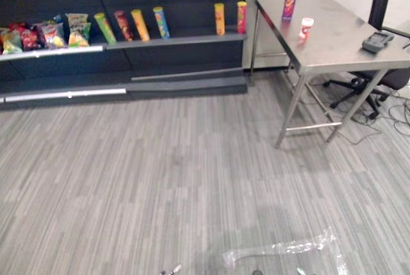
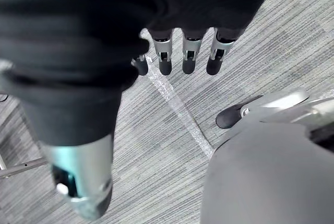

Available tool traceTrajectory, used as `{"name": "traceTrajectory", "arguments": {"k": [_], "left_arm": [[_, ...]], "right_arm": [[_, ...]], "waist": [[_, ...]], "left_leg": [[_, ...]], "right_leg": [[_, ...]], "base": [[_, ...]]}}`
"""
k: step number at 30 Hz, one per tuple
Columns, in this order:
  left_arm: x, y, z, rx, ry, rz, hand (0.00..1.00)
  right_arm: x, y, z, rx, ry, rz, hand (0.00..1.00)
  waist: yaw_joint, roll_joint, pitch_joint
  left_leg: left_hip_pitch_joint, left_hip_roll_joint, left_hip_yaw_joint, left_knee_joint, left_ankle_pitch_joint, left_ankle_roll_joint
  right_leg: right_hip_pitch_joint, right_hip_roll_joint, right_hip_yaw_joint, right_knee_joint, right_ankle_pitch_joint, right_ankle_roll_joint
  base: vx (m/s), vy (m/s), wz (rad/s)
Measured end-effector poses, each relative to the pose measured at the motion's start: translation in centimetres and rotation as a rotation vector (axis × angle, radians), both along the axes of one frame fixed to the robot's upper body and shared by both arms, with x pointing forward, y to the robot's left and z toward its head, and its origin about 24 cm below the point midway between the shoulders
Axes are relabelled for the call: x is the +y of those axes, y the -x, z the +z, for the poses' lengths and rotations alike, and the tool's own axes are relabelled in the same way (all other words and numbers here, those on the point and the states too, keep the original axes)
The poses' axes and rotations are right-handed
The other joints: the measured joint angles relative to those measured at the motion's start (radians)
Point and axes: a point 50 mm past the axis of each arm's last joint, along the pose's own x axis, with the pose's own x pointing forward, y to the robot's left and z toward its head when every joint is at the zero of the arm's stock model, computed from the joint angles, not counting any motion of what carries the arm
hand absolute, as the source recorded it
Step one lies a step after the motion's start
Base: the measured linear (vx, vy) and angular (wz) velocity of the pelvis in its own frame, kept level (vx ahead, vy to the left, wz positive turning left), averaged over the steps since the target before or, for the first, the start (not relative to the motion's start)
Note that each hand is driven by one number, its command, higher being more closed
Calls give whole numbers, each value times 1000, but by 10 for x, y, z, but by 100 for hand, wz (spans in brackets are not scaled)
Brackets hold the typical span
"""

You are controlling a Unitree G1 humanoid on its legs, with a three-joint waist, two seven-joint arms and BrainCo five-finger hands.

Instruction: Put the gum and the chips on the shelf.

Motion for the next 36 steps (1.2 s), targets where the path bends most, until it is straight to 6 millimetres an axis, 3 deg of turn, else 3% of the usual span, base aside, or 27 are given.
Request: {"name": "traceTrajectory", "arguments": {"k": [30,36], "left_arm": [[-1,-7,1,-8,-5,-36,0],[-3,-16,1,-26,-25,-34,0]], "right_arm": [[1,-13,2,-54,7,23,0],[-8,-27,7,-83,66,-2,0]], "waist": [[1,3,26],[-1,21,73]], "left_leg": [[20,16,64,0,-18,-22],[8,22,79,6,-14,-18]], "right_leg": [[13,16,46,-26,14,-1],[-62,20,54,94,-28,-14]], "base": [[-12,-11,-5],[-29,-15,-7]]}}
